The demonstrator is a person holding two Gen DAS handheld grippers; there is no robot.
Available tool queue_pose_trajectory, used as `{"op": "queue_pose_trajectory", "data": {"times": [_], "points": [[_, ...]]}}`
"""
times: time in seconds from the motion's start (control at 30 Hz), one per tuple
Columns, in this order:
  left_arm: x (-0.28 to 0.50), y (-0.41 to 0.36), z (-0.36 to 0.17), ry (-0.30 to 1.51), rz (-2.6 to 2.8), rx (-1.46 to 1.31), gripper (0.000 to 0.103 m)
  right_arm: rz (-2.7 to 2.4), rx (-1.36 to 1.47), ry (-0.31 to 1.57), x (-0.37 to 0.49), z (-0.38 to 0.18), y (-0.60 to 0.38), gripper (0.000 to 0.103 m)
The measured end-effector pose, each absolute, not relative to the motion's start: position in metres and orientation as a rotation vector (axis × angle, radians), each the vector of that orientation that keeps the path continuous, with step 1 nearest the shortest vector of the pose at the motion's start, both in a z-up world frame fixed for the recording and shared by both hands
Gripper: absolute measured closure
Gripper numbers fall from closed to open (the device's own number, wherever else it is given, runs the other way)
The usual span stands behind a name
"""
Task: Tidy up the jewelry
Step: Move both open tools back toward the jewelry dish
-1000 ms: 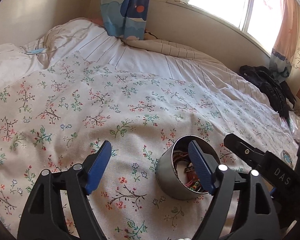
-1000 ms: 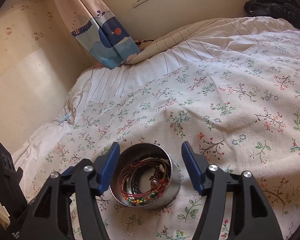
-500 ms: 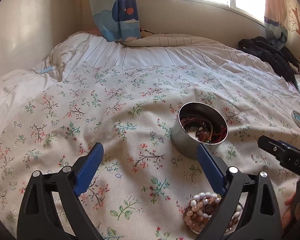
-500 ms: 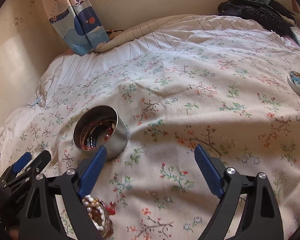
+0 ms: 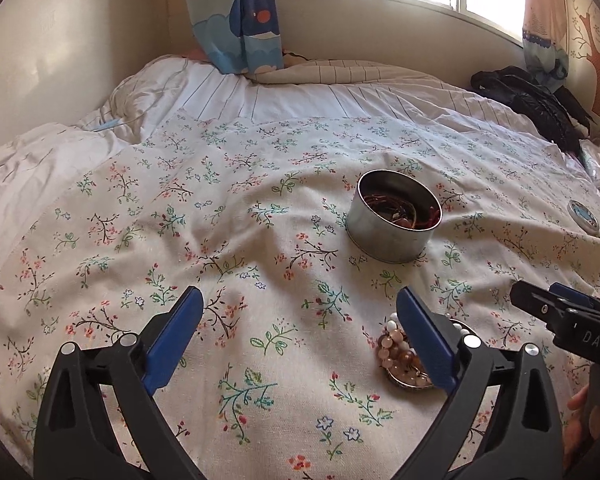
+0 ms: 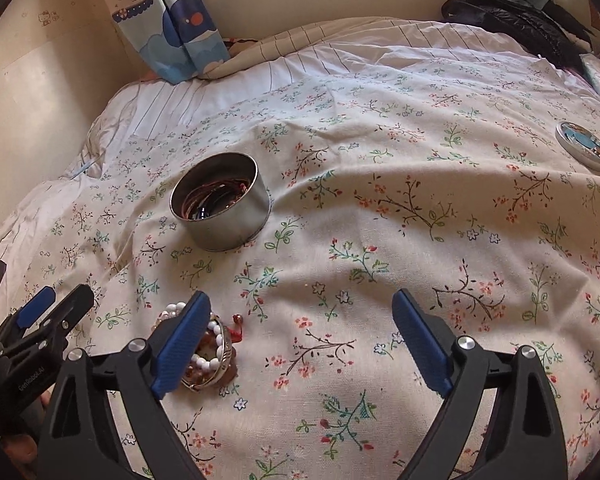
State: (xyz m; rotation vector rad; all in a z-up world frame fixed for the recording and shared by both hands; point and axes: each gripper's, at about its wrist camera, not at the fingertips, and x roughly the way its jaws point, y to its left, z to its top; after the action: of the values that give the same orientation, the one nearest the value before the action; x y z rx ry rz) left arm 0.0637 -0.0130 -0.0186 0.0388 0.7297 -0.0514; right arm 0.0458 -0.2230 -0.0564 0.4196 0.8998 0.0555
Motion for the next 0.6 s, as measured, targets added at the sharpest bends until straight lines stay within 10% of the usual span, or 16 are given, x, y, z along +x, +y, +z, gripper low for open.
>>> {"op": "queue_pose_trajectory", "data": {"times": [0.6], "points": [[0.062, -0.020, -0.021, 0.737, -0.066, 0.067, 0.008, 0.072, 0.375, 0.907, 0.052, -0.057, -0.215, 0.013]]}}
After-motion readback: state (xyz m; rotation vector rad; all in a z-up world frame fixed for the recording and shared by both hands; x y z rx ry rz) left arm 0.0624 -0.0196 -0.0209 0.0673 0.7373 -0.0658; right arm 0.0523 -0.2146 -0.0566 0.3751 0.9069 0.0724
